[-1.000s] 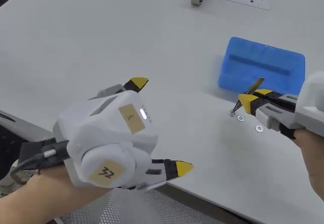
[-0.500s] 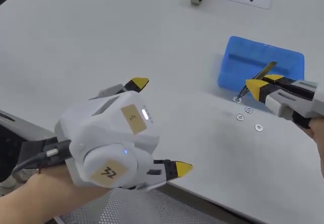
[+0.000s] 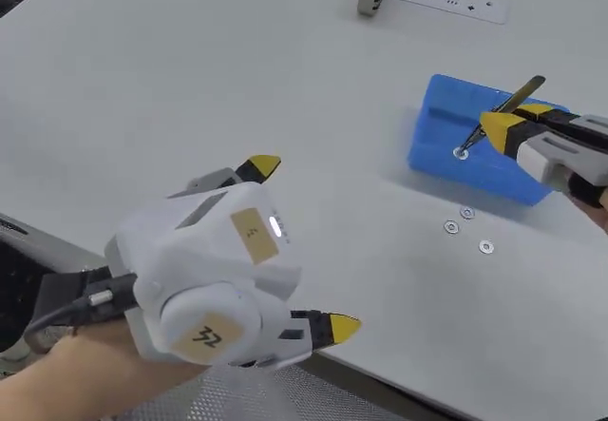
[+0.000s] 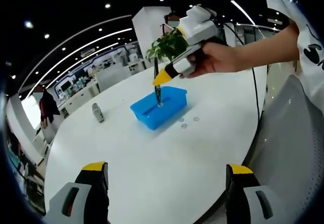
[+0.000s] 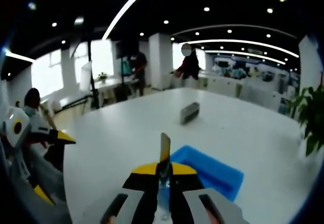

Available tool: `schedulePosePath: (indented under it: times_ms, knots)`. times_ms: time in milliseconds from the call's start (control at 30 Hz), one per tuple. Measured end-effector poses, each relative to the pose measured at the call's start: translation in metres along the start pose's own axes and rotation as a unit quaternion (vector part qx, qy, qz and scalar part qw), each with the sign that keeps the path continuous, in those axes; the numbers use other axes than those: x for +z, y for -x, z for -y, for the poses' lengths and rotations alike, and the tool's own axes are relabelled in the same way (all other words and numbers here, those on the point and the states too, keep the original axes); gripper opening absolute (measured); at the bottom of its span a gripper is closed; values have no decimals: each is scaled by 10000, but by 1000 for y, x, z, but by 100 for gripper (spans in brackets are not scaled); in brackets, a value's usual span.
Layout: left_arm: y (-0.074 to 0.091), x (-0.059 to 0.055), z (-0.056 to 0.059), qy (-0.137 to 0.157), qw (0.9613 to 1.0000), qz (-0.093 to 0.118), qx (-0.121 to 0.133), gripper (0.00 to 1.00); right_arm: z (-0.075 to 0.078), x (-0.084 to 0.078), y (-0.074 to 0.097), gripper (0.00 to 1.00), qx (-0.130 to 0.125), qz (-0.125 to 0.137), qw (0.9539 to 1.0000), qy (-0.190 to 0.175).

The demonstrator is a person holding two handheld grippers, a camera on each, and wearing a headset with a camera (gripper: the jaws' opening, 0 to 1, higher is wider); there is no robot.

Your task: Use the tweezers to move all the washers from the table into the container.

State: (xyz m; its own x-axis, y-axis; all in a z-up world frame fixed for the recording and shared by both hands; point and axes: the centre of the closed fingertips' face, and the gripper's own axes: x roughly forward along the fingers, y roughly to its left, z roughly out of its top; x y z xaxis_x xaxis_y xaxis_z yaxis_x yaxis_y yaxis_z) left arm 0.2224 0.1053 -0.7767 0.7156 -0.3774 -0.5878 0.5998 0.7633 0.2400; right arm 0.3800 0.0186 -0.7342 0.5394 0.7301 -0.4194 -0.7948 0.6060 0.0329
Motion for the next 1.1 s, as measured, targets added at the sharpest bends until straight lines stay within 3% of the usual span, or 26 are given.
schedulePosePath:
  times_ms: [167, 600, 1100]
  knots:
    - [0, 0, 1, 26, 10000, 8, -23, 99, 8, 1, -8, 3, -91, 21, 10000, 21]
    - [-1, -2, 2, 27, 10000, -49, -72, 99, 36, -32, -35, 3, -287, -296, 9991, -70]
    - [-3, -4, 4, -46, 9999, -133, -83, 99, 30, -48, -52, 3, -231, -521, 9984, 61]
